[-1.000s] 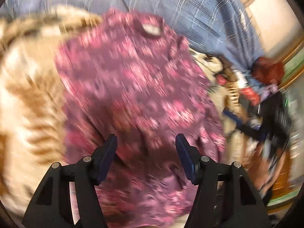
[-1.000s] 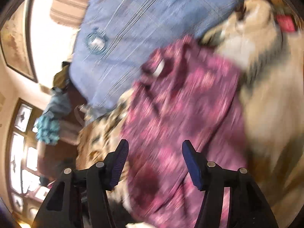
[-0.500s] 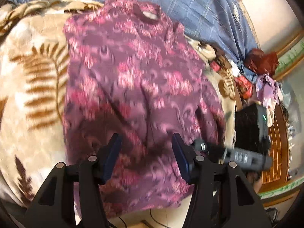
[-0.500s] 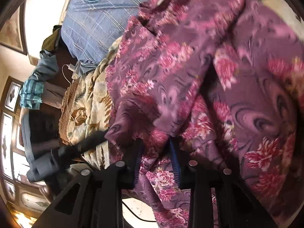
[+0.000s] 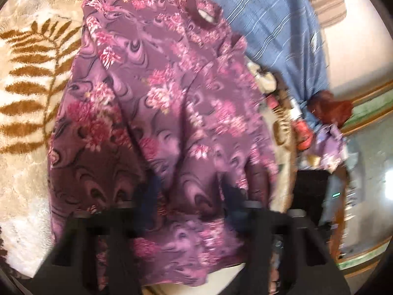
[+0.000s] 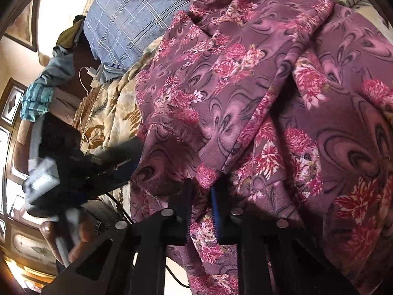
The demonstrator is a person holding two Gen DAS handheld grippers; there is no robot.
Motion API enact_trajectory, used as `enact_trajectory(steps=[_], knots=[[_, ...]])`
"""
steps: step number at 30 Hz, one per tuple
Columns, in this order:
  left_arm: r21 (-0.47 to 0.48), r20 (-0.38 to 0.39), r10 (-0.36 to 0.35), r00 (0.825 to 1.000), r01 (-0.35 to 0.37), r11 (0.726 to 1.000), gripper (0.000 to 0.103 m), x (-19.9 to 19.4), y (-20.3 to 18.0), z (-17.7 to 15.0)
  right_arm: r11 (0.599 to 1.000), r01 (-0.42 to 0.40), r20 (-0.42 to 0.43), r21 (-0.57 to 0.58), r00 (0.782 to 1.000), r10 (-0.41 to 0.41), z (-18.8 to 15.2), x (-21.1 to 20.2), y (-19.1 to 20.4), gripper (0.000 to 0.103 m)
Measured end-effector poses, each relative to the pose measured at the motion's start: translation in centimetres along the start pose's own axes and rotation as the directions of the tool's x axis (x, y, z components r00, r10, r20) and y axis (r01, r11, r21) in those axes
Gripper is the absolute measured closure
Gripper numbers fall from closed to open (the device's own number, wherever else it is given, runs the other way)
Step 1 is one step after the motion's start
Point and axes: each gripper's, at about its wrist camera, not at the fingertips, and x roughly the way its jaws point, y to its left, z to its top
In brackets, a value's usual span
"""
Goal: Fold small clothes
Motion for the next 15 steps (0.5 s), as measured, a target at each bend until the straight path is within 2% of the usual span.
enact_trajectory(steps=[1, 3, 4, 5, 6, 9, 11, 12, 13, 14, 15], knots=[[0.007, 0.007, 0.014, 1.0, -0.014, 1.0, 0.097, -0.3, -0.1, 0.0, 1.0, -0.004, 0.0, 0.0, 1.0, 0.004, 0.0, -0.4, 0.2, 0.096], [-0.018, 0.05, -0.085, 0.995, 0.086, 0.996, 0.097, -1.9, 0.0, -0.1, 0.999, -0.042, 0.018, -0.001, 0.999, 0.042, -0.1, -1.9, 0.7, 0.096], [-0.004, 0.064, -0.092, 0.994, 0.092, 0.996, 0.097, -2.5, -0.2, -0.1, 0.999, -0.048, 0.026, -0.012, 0.999, 0.048, -0.2, -2.3, 1.1, 0.096], [0.022, 0.07, -0.07, 0.995, 0.068, 0.997, 0.097, -2.6, -0.4, 0.0, 0.998, -0.043, 0.038, -0.039, 0.998, 0.044, -0.3, -2.9, 1.7, 0.096], [0.048, 0.059, -0.002, 0.998, -0.001, 0.999, 0.097, -2.0, -0.6, 0.0, 0.998, -0.043, 0.039, -0.044, 0.998, 0.045, -0.5, -2.9, 1.9, 0.096], [0.026, -0.027, 0.142, 0.989, -0.141, 0.99, 0.095, 0.8, 0.8, -0.3, 0.999, 0.016, -0.015, -0.032, 1.0, -0.016, -1.0, 0.2, 1.2, 0.096], [0.012, -0.015, 0.127, 0.992, -0.127, 0.992, 0.092, 0.2, 0.9, -0.2, 1.0, -0.01, -0.011, 0.019, 1.0, 0.01, -1.0, 0.7, 0.3, 0.095], [0.03, 0.011, 0.136, 0.991, -0.137, 0.99, 0.085, -0.7, 0.4, -0.2, 0.998, -0.038, -0.017, 0.043, 0.999, 0.038, -0.8, 0.2, 0.2, 0.087], [0.055, 0.046, 0.155, 0.987, -0.158, 0.986, 0.074, -1.7, -0.1, -0.3, 0.998, -0.044, -0.021, 0.035, 0.999, 0.045, -0.8, -0.5, 0.3, 0.084], [0.073, 0.082, 0.175, 0.981, -0.182, 0.981, 0.065, -3.1, -0.6, -0.5, 1.0, -0.025, -0.004, 0.009, 1.0, 0.025, -0.7, -2.0, 0.8, 0.08], [0.077, 0.112, 0.171, 0.979, -0.18, 0.981, 0.051, -4.3, -0.9, -0.7, 1.0, -0.016, 0.022, -0.003, 1.0, 0.016, -0.8, -3.3, 1.1, 0.066]])
